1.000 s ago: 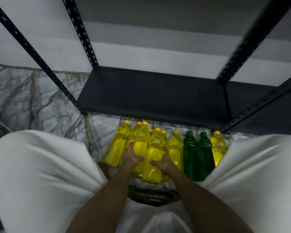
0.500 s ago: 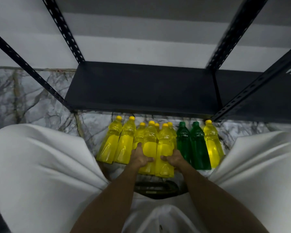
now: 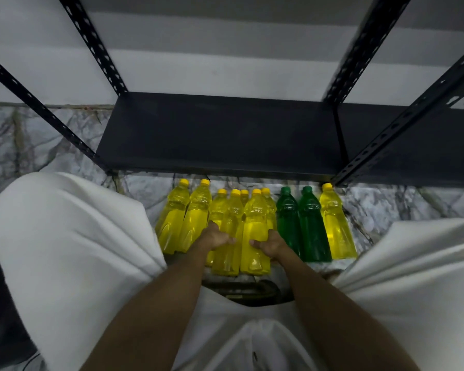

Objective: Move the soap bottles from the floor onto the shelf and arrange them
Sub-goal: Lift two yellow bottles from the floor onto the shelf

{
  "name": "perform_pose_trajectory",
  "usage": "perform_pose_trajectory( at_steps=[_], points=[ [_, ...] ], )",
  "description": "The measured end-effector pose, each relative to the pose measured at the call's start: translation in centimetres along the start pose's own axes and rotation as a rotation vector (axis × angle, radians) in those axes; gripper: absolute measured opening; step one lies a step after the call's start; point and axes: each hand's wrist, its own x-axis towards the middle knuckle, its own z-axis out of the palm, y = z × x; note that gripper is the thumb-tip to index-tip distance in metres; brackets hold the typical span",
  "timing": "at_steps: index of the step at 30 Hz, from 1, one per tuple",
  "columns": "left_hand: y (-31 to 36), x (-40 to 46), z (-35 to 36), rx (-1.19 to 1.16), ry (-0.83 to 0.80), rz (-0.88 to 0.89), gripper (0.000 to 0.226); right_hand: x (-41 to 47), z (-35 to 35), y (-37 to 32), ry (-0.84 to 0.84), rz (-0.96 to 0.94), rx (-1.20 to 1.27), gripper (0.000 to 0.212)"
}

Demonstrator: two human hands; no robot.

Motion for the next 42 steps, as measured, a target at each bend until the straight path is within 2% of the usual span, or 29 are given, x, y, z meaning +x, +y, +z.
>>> perform_pose_trajectory(
  at_steps=[2, 5, 6, 9, 12, 14, 17, 20, 23, 26, 29, 34, 36, 40, 42],
  points=[
    [-0.3, 0.0, 0.2, -0.039, -0.017, -0.035, 0.096, 0.0, -0.1, -0.3, -0.006, 0.004, -0.037, 0.086],
    [-0.1, -0.9, 1.6, 0.202, 0.131, 0.0, 0.099, 0.1, 0.0, -0.6, -0.01, 0.029, -0.063, 0.087],
    [-0.1, -1.0, 1.9, 0.208, 0.184, 0.031, 0.099, 0.2, 0.0, -0.6, -0.01, 0.025, -0.07, 0.087],
    [-0.3, -1.0, 1.8, 0.051, 0.195, 0.083, 0.091, 0.2, 0.1, -0.7, -0.012, 0.04, -0.081, 0.09],
    [-0.6, -0.4, 0.6, -0.097, 0.167, 0.048, 0.056, 0.1, 0.0, -0.9, -0.026, 0.036, -0.084, 0.091],
    [-0.4, -0.5, 0.0, -0.139, 0.156, 0.022, 0.047, 0.1, 0.0, -1.0, -0.024, 0.043, -0.095, 0.09],
    [-0.9, -0.3, 0.2, -0.058, 0.116, -0.01, 0.076, 0.0, 0.4, -1.2, -0.012, 0.062, -0.183, 0.097],
    [-1.0, -0.5, 1.0, -0.025, 0.158, 0.039, 0.085, -1.0, 0.8, -1.8, 0.048, 0.082, -0.372, 0.112],
    [-0.8, -0.2, 1.5, -0.034, 0.214, 0.027, 0.074, -2.2, 1.1, -2.2, 0.146, 0.043, -0.401, 0.118],
    [-0.7, -0.2, 1.1, 0.065, 0.23, -0.004, 0.067, -2.8, 1.6, -2.6, 0.198, -0.023, -0.404, 0.121],
    [-0.8, -0.2, 1.1, 0.055, 0.165, 0.0, 0.064, -2.9, 1.7, -2.5, 0.173, -0.047, -0.368, 0.127],
    [-0.9, 0.0, 1.5, 0.031, 0.174, -0.002, 0.059, -1.9, 0.3, -2.3, 0.087, -0.019, -0.037, 0.123],
    [-0.8, -0.1, 1.3, 0.023, 0.158, -0.013, 0.059, -1.8, -0.1, -2.6, 0.018, 0.017, 0.005, 0.125],
    [-0.7, -0.2, 1.3, 0.002, 0.145, -0.012, 0.06, -2.3, 0.8, -2.7, 0.087, 0.015, -0.322, 0.123],
    [-0.6, -0.3, 1.2, -0.015, 0.142, -0.013, 0.061, -2.8, 1.1, -2.9, 0.123, -0.014, -0.375, 0.118]
  ],
)
